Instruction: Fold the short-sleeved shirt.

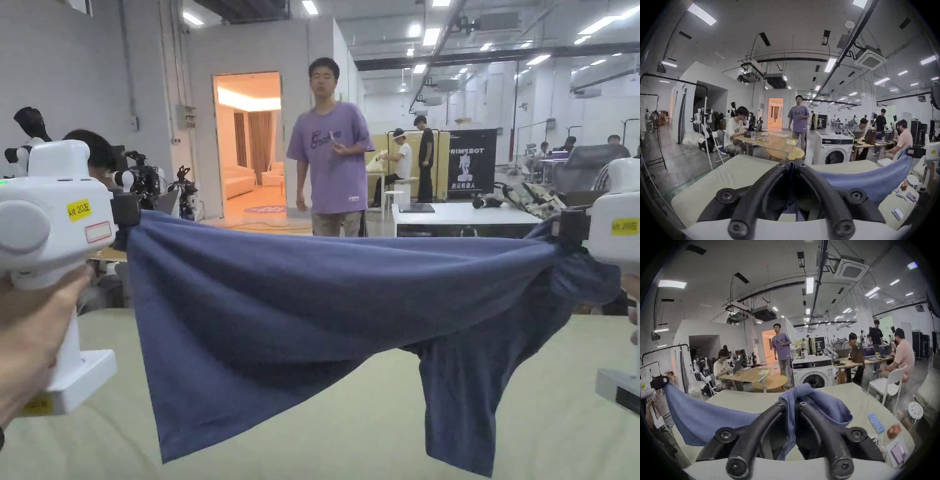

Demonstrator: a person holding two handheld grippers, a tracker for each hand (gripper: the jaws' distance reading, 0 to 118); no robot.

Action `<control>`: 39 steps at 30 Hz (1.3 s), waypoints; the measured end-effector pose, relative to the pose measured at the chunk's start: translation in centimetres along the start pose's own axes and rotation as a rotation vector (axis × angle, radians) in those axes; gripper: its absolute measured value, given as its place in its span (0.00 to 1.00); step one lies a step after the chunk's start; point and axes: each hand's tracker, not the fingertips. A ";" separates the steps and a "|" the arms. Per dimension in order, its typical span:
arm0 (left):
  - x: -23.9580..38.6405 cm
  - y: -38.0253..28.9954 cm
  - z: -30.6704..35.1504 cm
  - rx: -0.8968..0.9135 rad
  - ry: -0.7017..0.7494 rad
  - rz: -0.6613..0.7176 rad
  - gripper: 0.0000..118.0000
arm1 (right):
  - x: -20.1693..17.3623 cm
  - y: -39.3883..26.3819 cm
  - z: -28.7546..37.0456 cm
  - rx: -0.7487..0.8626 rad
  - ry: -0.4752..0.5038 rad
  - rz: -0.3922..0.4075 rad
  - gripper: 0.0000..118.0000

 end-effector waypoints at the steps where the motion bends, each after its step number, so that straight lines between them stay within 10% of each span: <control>1: 0.1 0.3 -0.8 -0.004 0.004 0.012 0.01 | -0.2 0.3 -0.8 0.002 -0.006 0.007 0.04; 15: 0.9 -0.2 -14.1 -0.083 0.039 -0.015 0.01 | -0.5 2.3 -14.2 -0.055 -0.070 0.033 0.04; 23: 1.0 -14.2 -16.9 -0.286 0.014 0.036 0.01 | 1.2 -8.8 -17.9 -0.273 -0.064 -0.024 0.04; 32: 0.0 -28.4 -6.4 -0.470 -0.090 0.026 0.01 | 5.4 -24.1 -8.1 -0.434 -0.069 -0.025 0.04; 39: -3.1 -34.2 4.9 -0.603 -0.117 0.131 0.01 | 9.0 -32.7 4.6 -0.501 -0.108 -0.202 0.04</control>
